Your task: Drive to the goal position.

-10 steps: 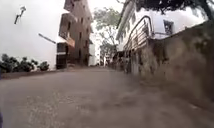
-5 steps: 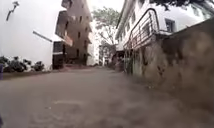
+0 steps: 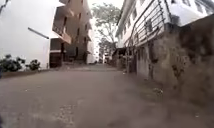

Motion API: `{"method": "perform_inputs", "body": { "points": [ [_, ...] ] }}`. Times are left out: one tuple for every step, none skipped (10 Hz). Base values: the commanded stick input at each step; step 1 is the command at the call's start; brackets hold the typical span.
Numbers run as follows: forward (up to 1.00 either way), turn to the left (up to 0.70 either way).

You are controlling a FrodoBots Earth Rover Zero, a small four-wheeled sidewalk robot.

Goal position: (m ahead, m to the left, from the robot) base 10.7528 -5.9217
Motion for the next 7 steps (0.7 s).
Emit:
{"method": "perform_inputs", "body": {
  "points": [
    [1.0, 0.0],
    [1.0, 0.0],
    [1.0, 0.0],
    [1.0, 0.0],
    [1.0, 0.0],
    [1.0, 0.0],
    [1.0, 0.0]
  ]
}}
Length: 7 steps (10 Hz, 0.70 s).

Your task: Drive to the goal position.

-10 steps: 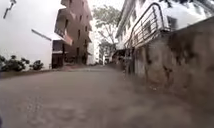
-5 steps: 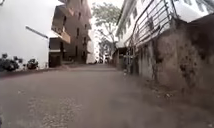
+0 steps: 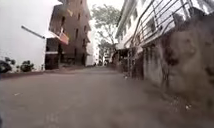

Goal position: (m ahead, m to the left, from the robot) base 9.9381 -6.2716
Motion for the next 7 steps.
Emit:
{"method": "perform_inputs", "body": {
  "points": [
    [1.0, 0.0],
    [1.0, 0.0],
    [1.0, 0.0],
    [1.0, 0.27],
    [1.0, 0.05],
    [1.0, 0.0],
    [1.0, 0.0]
  ]
}}
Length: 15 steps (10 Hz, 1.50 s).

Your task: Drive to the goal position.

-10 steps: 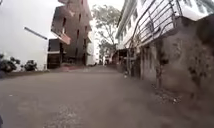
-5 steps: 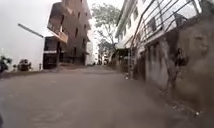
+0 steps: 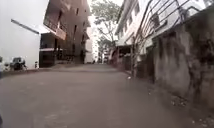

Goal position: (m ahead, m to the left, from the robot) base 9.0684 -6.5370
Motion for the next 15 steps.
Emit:
{"method": "perform_inputs", "body": {
  "points": [
    [1.0, 0.0],
    [1.0, 0.0],
    [1.0, 0.0],
    [1.0, 0.0],
    [1.0, 0.0],
    [1.0, 0.0],
    [1.0, 0.0],
    [1.0, 0.0],
    [1.0, 0.0],
    [1.0, 0.0],
    [1.0, 0.0],
    [1.0, 0.0],
    [1.0, 0.0],
    [1.0, 0.0],
    [1.0, 0.0]
  ]
}}
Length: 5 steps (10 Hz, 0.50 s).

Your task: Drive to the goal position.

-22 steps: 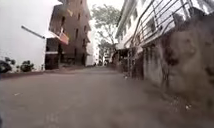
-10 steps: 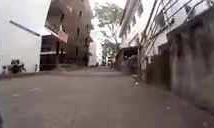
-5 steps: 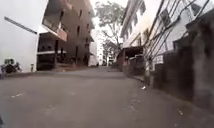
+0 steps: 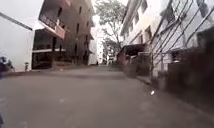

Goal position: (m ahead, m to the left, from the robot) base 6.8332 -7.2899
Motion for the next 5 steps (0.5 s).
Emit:
{"method": "perform_inputs", "body": {
  "points": [
    [1.0, 0.0],
    [1.0, 0.0],
    [1.0, 0.0],
    [1.0, 0.0],
    [1.0, 0.0]
  ]
}}
